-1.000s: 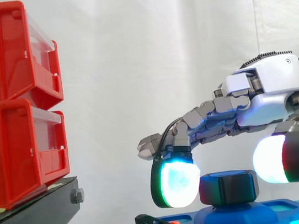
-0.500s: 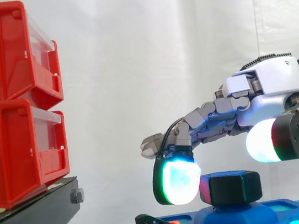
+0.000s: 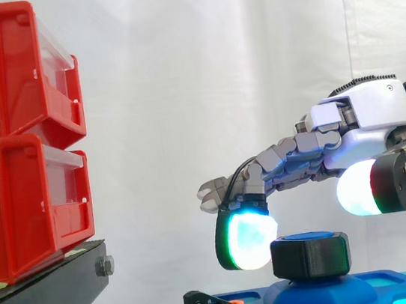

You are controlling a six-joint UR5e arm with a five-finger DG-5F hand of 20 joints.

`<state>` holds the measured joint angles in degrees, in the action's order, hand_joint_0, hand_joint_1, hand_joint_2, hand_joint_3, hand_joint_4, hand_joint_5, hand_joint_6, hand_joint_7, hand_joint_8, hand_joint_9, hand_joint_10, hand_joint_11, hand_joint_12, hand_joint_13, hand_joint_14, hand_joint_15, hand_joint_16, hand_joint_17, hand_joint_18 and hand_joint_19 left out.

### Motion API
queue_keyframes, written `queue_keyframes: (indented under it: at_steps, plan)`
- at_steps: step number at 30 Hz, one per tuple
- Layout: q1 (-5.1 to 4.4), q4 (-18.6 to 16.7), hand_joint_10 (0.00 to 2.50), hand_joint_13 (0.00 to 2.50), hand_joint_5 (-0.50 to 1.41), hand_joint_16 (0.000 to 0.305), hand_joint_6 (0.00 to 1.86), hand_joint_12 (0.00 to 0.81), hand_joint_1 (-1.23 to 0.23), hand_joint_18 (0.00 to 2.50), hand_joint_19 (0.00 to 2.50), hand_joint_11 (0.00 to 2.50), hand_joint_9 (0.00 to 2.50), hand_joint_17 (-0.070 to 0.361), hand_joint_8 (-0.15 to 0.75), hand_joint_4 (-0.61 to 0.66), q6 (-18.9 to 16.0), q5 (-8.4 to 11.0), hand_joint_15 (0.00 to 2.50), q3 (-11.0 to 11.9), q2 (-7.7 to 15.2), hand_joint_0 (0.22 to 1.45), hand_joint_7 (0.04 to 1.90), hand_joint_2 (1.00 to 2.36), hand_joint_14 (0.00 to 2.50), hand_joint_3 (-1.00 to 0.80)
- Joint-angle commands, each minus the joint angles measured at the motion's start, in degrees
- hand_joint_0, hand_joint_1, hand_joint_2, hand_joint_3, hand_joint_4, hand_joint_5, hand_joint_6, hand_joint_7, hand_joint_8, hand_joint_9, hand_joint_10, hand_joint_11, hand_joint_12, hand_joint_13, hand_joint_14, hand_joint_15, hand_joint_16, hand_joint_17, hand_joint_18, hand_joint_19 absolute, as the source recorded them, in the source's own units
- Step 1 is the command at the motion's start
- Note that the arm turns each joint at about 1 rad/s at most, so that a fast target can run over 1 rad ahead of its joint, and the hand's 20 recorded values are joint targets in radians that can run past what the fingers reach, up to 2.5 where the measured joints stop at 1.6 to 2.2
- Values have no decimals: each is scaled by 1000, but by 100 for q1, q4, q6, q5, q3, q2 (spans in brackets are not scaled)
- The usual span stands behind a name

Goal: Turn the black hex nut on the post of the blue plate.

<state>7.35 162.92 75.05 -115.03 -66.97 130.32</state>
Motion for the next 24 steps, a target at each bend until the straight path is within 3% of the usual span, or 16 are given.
queue_keyframes:
  at_steps: [1, 15, 24]
  plan:
    - [39, -6, 0, 0, -199, 55, 504, 375, -325, 21, 368, 0, 198, 123, 270, 283, 1, -45, 0, 0, 2, 428, 923, 1000, 0, -500]
    - [188, -15, 0, 0, -199, 54, 504, 375, -326, 23, 378, 0, 203, 123, 269, 279, 1, -195, 0, 0, -7, 431, 922, 1000, 0, -500]
    - [223, 11, 0, 0, -202, 54, 504, 373, -330, 27, 375, 0, 201, 122, 267, 270, -25, -248, 0, 44, -7, 433, 903, 1000, 0, -500]
